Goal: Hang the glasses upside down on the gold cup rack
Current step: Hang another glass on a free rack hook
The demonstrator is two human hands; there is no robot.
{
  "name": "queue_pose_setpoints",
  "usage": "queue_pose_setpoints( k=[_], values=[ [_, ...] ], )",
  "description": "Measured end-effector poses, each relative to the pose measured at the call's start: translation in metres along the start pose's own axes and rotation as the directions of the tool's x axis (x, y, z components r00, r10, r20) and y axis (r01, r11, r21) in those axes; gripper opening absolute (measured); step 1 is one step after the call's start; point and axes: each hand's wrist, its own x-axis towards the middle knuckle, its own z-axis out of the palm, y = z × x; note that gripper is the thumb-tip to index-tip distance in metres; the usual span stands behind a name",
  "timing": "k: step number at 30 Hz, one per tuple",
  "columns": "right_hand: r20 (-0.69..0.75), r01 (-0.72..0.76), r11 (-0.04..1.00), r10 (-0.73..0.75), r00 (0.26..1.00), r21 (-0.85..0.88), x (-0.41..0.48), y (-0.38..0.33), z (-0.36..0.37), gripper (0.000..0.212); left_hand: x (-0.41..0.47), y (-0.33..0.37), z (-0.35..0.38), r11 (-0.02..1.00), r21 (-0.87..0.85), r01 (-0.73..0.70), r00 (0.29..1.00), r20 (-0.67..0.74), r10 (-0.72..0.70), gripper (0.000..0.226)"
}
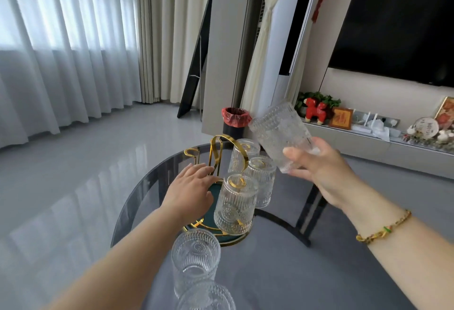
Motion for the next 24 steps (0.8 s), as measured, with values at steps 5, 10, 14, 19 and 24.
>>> queue_pose_setpoints(
  k=[5,10,14,19,24],
  values=[
    [-0.070,-0.001,0.965,-0.018,0.997,-0.263,0.057,-0.027,0.005,0.069,0.001,-0.004,0.004,0.999,-0.023,-0.023,0.998,-0.061,0.021,0.043],
    [-0.022,0.012,0.810,-0.031,0.999,-0.586,0.106,-0.044,0.030,0.084,0.001,-0.008,0.006,0.997,-0.017,-0.070,0.992,-0.103,0.067,0.045],
    [0.044,0.071,0.718,-0.056,0.997,-0.692,0.135,-0.049,0.055,0.083,-0.001,-0.011,0.009,0.998,-0.009,-0.070,0.991,-0.114,0.068,0.049],
    [0.122,0.111,0.643,-0.027,0.992,-0.758,0.156,-0.041,0.079,0.078,-0.002,-0.014,0.012,0.996,-0.015,-0.093,0.990,-0.112,0.090,0.051],
    [0.215,0.150,0.583,0.043,0.976,-0.798,0.168,-0.025,0.098,0.077,-0.001,-0.014,0.011,0.994,-0.054,-0.099,0.991,-0.095,0.093,0.050]
  ],
)
